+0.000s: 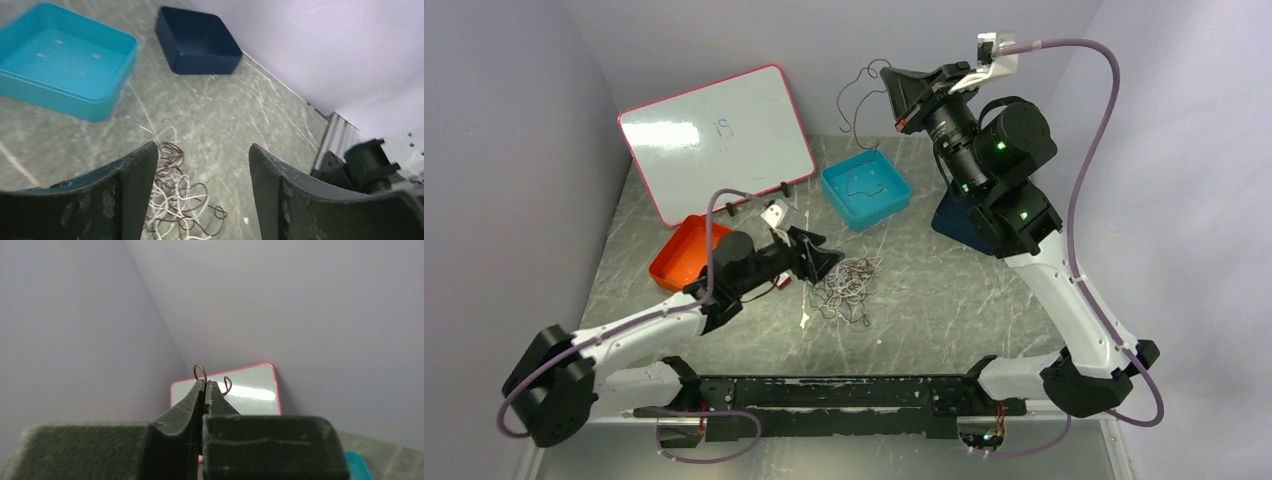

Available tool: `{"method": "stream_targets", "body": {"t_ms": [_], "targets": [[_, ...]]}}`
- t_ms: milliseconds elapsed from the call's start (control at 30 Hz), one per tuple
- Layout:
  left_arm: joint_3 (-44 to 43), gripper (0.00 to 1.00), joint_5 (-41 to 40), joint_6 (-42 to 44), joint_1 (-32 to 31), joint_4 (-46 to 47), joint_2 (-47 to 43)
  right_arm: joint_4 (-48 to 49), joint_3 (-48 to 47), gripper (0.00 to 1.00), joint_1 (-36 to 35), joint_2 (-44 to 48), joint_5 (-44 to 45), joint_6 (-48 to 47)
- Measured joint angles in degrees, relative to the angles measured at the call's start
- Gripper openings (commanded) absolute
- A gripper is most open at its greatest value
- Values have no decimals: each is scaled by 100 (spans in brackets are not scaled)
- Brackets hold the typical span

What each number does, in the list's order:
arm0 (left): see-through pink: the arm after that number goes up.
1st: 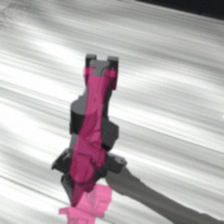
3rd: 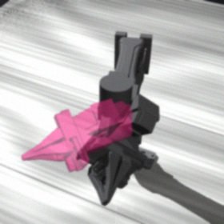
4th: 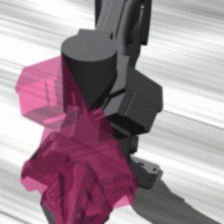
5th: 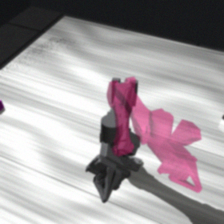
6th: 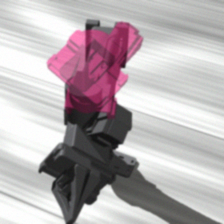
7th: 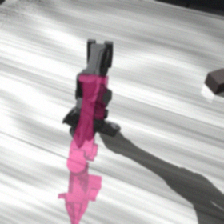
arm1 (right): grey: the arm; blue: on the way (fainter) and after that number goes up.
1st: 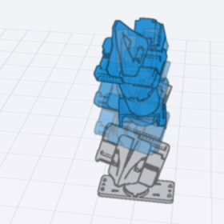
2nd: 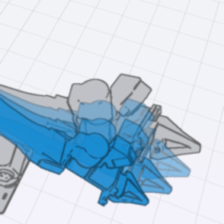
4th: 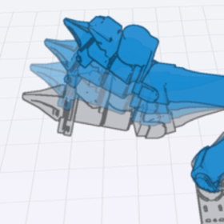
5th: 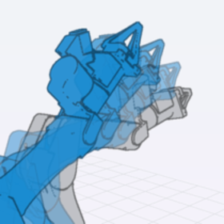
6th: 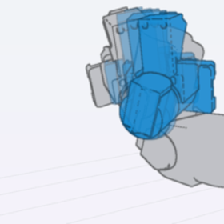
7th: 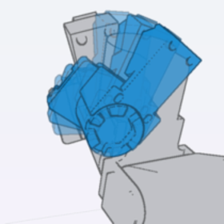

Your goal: Untangle the cables

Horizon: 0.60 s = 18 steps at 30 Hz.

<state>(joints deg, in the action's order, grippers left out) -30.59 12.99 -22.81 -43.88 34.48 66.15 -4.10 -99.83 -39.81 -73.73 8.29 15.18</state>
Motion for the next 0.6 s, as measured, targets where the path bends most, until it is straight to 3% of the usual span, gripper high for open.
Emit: {"method": "stream_targets", "body": {"t_ms": [300,600], "targets": [[-772,84,-1331,466,35,-2319,-1126,-1233,-208,0,138,-197,654,-229],[-1399,98,-2153,385,407,-4339,-1141,-1993,-586,0,1541,-1322,-44,-52]]}}
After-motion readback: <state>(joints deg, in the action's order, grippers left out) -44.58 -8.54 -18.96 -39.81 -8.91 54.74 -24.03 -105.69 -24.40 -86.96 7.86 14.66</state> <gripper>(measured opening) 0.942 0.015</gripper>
